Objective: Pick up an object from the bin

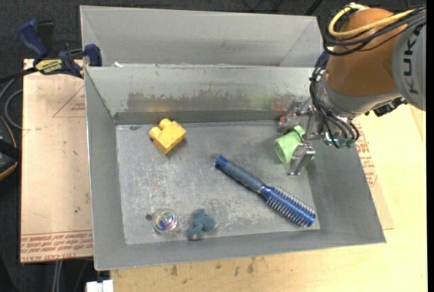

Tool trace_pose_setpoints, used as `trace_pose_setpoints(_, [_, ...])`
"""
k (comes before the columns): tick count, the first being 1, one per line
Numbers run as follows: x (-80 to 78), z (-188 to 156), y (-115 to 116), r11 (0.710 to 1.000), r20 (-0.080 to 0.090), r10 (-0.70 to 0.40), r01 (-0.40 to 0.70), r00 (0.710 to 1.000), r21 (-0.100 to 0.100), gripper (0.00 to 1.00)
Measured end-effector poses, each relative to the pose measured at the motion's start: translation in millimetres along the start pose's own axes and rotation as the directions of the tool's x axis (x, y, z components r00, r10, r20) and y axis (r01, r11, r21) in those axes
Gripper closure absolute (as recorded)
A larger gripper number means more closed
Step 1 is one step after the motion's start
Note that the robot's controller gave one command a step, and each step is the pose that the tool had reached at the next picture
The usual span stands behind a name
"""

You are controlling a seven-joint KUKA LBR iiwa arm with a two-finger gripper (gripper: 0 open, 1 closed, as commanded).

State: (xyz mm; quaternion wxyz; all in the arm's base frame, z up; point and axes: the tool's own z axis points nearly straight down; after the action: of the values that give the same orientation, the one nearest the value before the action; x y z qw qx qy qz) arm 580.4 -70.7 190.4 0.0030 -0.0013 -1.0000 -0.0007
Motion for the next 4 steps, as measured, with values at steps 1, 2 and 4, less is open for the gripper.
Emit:
trace_pose_setpoints(1, [61.2,73,30,0.985,0.0,-0.173,0.173,0.985,-0.001,0.0])
trace_pose_setpoints(2, [58.3,110,42,0.965,0.011,-0.262,0.261,0.965,0.004,0.0])
trace_pose_setpoints(4, [58.8,6,40,0.964,0.014,-0.266,0.266,0.964,0.005,1.0])
